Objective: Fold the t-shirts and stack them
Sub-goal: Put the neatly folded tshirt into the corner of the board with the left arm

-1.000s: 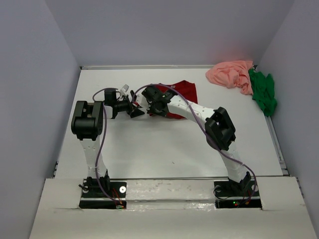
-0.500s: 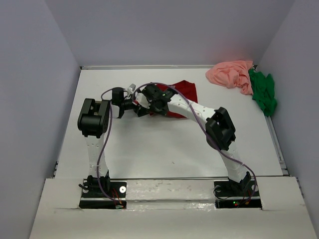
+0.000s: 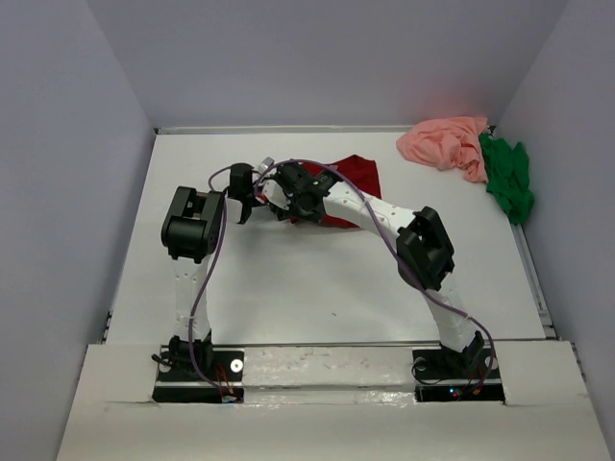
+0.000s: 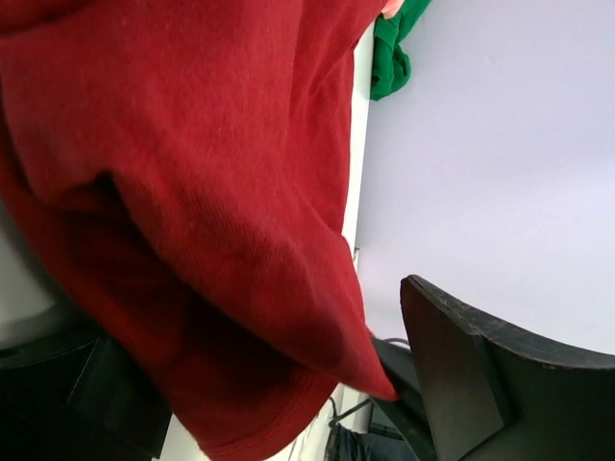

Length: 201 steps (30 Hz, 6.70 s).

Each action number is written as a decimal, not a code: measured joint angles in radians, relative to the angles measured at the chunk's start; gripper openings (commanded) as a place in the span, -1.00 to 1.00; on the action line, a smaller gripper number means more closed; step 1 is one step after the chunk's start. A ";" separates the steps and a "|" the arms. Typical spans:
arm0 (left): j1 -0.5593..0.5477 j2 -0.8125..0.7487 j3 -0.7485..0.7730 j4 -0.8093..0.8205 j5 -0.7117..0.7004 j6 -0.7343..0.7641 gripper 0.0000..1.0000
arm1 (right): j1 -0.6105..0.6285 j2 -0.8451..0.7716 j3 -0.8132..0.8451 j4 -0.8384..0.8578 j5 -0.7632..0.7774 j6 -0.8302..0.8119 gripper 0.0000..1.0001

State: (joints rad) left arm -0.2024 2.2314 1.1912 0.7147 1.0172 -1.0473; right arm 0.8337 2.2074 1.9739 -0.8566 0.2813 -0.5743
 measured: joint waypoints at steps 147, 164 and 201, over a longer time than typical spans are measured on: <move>0.575 -0.305 0.636 -1.127 -0.947 1.578 -1.00 | -0.653 -0.966 -0.844 0.154 -0.386 0.152 0.14; 0.575 -0.167 0.608 -1.025 -1.017 1.508 -1.00 | -0.656 -0.821 -0.843 0.149 -0.382 0.150 -1.00; 0.514 0.195 0.793 -0.948 -1.234 1.531 -1.00 | -0.656 -0.755 -0.806 0.078 -0.406 0.149 -1.00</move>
State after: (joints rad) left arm 0.3119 2.4264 1.9842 -0.2337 -0.2165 0.4835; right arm 0.1776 1.4528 1.1683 -0.7784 -0.1246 -0.4255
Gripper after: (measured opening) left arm 0.014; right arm 0.010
